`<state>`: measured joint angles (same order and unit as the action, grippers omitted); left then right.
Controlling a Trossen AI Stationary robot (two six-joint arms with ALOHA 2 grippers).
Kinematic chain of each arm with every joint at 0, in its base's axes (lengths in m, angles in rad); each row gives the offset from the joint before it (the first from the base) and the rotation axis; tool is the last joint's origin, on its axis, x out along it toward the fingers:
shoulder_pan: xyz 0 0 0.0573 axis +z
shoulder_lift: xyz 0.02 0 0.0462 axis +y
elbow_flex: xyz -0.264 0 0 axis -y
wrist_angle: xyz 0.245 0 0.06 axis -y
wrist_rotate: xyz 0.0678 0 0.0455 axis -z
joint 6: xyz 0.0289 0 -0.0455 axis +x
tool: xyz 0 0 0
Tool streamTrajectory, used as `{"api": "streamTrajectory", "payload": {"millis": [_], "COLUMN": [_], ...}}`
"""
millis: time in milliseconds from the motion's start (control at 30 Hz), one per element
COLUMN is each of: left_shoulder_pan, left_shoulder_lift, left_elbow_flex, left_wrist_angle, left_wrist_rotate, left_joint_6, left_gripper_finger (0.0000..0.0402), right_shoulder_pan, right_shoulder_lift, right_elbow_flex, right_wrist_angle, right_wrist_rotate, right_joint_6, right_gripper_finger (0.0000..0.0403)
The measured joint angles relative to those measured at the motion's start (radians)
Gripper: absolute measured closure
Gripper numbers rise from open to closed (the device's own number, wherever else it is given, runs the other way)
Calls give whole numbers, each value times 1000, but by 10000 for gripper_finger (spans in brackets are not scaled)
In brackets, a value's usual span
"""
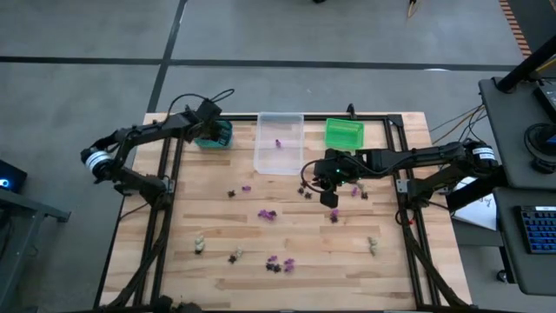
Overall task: Sort Halloween decoration
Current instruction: Put the white skull toy into the light blue bin, then put the black spider toy into the green bin
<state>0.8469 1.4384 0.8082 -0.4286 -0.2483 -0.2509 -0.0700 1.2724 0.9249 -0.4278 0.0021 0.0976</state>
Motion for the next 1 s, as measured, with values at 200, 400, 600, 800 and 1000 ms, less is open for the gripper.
{"api": "streamTrajectory", "payload": {"millis": [200,400,600,800,1000], "left_shoulder_pan": [-1,-2,-2,-3,-46], "left_shoulder_lift": [73,81,78,78,30], "left_elbow_flex": [44,40,40,39,41], "left_wrist_angle": [-17,-24,-25,-39,-97], "left_wrist_rotate": [-4,-6,-7,-6,-6], "left_joint_6": [3,2,3,3,-16], "left_gripper_finger": [325,320,286,258,253], "right_shoulder_pan": [0,0,0,0,4], "right_shoulder_lift": [0,0,0,0,-1], "right_elbow_flex": [0,0,0,0,1], "right_wrist_angle": [0,-1,-1,-3,-39], "right_wrist_rotate": [0,0,-1,-2,-18], "right_joint_6": [9,8,8,41,172], "right_gripper_finger": [346,346,346,346,346]}}
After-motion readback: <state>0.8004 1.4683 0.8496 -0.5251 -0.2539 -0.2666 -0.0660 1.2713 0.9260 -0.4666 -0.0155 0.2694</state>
